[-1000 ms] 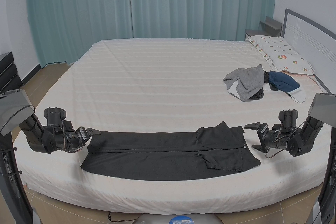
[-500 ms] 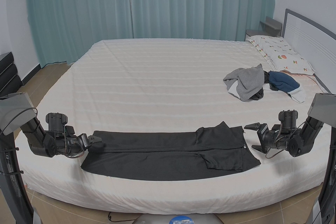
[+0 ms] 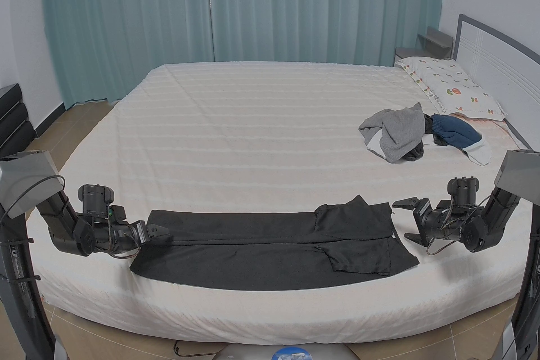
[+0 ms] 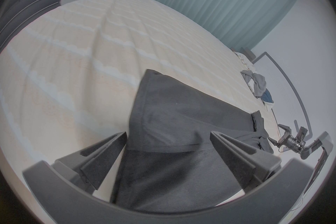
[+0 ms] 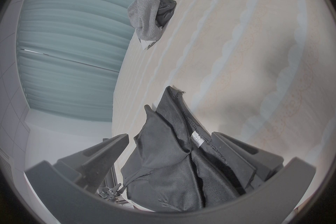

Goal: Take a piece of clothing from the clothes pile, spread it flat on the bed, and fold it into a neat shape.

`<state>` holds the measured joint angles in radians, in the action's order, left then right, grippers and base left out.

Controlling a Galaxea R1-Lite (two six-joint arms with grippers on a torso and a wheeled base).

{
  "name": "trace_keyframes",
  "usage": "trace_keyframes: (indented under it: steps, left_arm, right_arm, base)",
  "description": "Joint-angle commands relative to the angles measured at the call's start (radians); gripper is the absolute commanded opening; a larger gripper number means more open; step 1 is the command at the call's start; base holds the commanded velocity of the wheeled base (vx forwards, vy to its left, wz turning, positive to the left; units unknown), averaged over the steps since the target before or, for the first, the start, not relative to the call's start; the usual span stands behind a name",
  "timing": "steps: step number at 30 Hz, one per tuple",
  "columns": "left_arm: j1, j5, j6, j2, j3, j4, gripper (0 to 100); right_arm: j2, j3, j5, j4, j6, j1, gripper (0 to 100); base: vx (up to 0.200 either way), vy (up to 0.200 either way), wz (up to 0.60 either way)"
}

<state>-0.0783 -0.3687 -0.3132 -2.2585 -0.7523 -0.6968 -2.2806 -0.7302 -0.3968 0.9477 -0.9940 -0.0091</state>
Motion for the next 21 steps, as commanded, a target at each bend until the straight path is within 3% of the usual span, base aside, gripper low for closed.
trace_keyframes:
  steps: [1, 8, 17, 18, 21]
  left_arm:
    - [0.009, 0.010, 0.000, -0.010, 0.001, -0.012, 100]
    - [0.043, 0.079, -0.001, -0.056, 0.002, -0.082, 100]
    - [0.048, 0.082, -0.004, -0.058, 0.024, -0.107, 100]
    - [0.048, 0.082, -0.004, -0.058, 0.024, -0.107, 0]
    - [0.052, 0.086, -0.009, -0.056, 0.028, -0.107, 0]
  right_arm:
    - [-0.002, 0.000, 0.000, 0.000, 0.002, 0.001, 100]
    - [-0.003, 0.000, 0.000, 0.000, 0.002, 0.003, 100]
    - [-0.003, 0.000, 0.001, 0.000, 0.003, 0.003, 100]
    - [-0.003, 0.000, 0.001, 0.000, 0.003, 0.003, 100]
    - [-0.003, 0.000, 0.001, 0.000, 0.003, 0.003, 100]
  base:
    - [0.000, 0.000, 0.00]
    - [0.000, 0.000, 0.00]
    - [0.000, 0.000, 0.00]
    - [0.000, 0.000, 0.00]
    - [0.000, 0.000, 0.00]
